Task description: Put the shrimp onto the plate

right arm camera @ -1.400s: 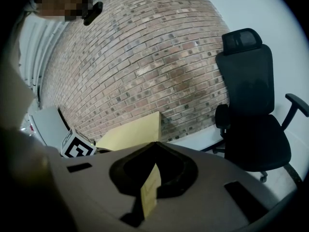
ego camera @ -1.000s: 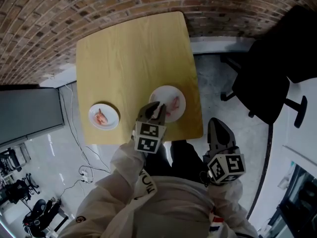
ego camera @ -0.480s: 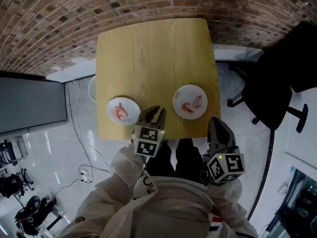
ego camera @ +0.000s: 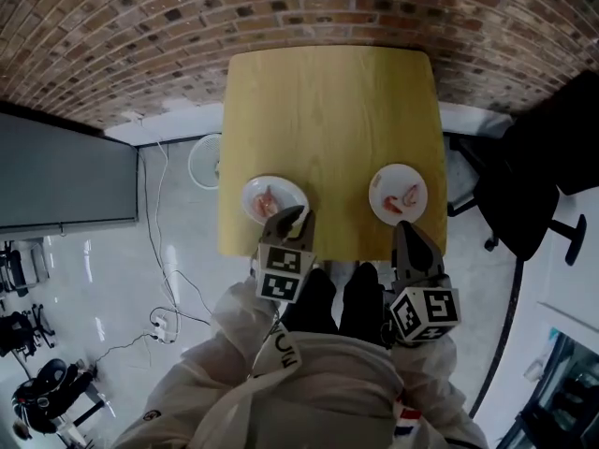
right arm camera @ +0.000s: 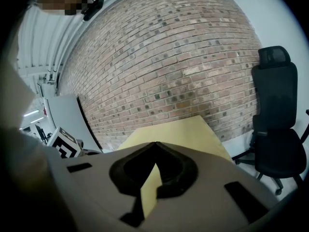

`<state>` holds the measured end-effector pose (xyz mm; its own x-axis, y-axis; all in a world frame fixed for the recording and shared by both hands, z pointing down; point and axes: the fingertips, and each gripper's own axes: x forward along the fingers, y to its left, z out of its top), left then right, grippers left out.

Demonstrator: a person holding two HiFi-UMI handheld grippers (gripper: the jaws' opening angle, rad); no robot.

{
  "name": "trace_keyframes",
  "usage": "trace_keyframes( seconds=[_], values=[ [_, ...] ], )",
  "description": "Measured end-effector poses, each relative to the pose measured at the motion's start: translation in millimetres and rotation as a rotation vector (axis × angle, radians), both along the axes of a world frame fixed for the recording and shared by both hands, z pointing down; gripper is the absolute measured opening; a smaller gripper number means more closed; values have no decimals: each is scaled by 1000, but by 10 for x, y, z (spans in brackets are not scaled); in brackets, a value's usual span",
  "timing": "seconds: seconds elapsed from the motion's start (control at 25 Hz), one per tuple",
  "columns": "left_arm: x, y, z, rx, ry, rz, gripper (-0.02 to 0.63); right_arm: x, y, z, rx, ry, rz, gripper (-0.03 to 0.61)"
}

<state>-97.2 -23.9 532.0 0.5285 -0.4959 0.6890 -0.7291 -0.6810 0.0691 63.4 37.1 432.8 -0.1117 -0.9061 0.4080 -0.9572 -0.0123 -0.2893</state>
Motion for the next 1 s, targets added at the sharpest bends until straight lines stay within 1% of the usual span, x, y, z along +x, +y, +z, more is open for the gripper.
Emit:
trace_keyframes(
  seconds=[0.32,0.56,0.8,1.0],
  values=[
    [-661,63,-134,41,2,-59,64,-565,-63,-11,5,29,-37,23],
    [-1055,105,-219,63,14,-112,40,-901,-69,-26,3,45,-68,23],
    [-1338,116,-231,67,-5,-155,29,-1069,-4,12,-15,43,-87,23],
    [-1435,88,-214,70,-19,-190,12,-1158,-44,121,-37,31,-122,23]
  ],
)
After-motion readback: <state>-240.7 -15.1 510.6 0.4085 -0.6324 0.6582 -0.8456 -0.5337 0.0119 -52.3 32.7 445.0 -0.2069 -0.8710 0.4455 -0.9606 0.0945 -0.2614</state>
